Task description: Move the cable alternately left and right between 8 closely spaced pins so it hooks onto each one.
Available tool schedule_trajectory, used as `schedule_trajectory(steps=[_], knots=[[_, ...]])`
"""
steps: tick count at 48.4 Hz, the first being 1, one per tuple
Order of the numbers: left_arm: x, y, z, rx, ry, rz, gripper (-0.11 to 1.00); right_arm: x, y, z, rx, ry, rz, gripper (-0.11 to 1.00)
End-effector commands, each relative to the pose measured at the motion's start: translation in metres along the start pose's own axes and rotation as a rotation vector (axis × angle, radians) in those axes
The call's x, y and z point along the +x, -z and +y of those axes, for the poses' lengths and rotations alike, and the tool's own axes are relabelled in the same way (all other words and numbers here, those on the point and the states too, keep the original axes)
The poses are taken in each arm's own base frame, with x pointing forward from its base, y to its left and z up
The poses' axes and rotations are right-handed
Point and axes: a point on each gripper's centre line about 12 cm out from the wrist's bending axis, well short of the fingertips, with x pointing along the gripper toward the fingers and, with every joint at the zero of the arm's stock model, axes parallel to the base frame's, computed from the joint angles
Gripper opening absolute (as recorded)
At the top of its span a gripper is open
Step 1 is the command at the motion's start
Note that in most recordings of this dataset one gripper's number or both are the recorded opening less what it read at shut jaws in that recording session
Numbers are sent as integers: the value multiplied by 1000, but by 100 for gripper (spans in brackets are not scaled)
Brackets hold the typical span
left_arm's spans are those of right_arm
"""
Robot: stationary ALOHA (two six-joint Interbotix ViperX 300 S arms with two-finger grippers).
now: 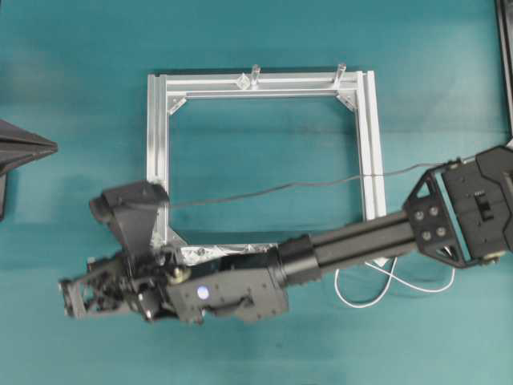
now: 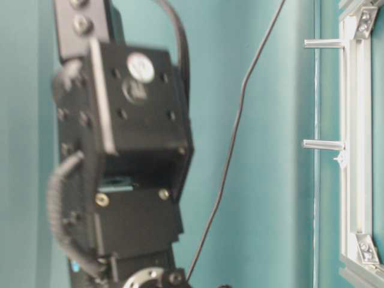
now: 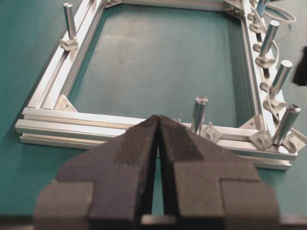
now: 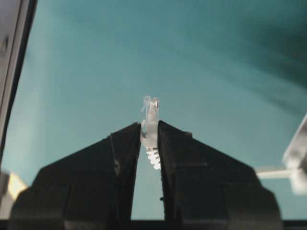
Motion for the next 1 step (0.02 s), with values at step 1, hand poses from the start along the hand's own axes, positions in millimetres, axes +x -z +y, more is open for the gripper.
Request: schedule_trajectory(steps=[1], knots=[[0,-8,0,0,1,-18,0,-16,-17,23,7,-64,-21,17]])
